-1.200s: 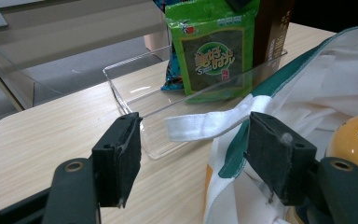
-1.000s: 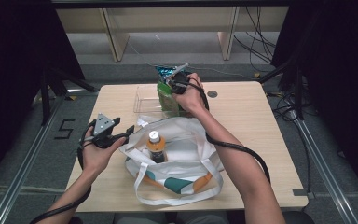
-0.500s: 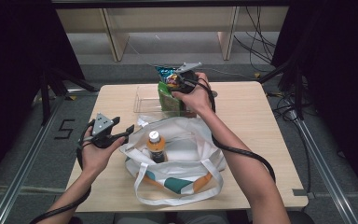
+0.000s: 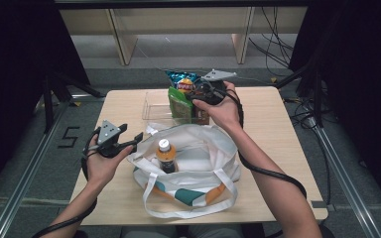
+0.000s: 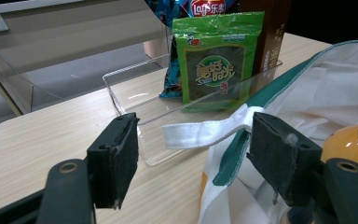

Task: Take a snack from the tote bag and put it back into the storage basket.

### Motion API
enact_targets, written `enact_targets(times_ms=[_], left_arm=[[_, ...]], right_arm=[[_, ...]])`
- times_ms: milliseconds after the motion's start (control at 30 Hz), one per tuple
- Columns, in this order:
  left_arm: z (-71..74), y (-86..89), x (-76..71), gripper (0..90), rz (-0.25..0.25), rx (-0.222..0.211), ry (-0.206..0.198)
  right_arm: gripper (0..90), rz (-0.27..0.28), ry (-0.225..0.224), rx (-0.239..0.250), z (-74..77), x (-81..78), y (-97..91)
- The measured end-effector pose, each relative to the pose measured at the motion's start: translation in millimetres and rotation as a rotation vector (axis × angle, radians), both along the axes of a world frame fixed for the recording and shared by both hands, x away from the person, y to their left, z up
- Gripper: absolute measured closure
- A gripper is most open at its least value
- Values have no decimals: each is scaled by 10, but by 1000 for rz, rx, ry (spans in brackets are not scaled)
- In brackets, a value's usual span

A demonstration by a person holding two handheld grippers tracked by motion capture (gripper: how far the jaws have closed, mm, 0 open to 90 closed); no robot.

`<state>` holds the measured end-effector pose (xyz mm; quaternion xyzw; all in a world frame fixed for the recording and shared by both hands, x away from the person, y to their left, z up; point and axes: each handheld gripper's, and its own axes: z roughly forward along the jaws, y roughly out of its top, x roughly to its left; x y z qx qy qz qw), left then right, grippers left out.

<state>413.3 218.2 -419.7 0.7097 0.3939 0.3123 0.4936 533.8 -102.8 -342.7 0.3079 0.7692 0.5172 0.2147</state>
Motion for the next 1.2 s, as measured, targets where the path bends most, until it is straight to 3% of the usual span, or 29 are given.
enact_targets(times_ms=[467,833,900,933,967,1033,1100,1133,1200], left_arm=[[-5,-7,0,315,3,-3,2],[-12,-19,-6,315,-1,-11,1],[-13,-19,-8,315,-1,-13,-1],[-13,-18,-10,315,0,-14,-2],[-12,-16,-12,315,0,-14,-4],[-8,-11,-17,315,2,-24,-6],[-2,-7,-21,314,2,-26,-10],[0,-4,-23,314,0,-28,-12],[2,1,-32,313,1,-32,-13]], right_arm=[[452,-3,3,68,-100,-295,-333],[451,-17,15,74,-275,-467,-552],[450,-27,10,77,-296,-500,-581],[450,-22,-15,68,-308,-497,-610],[450,-30,3,85,-323,-527,-617],[451,-31,-8,88,-350,-542,-660],[450,-37,8,92,-371,-561,-690],[449,-39,-8,89,-379,-558,-710],[450,-55,11,92,-379,-587,-749]])
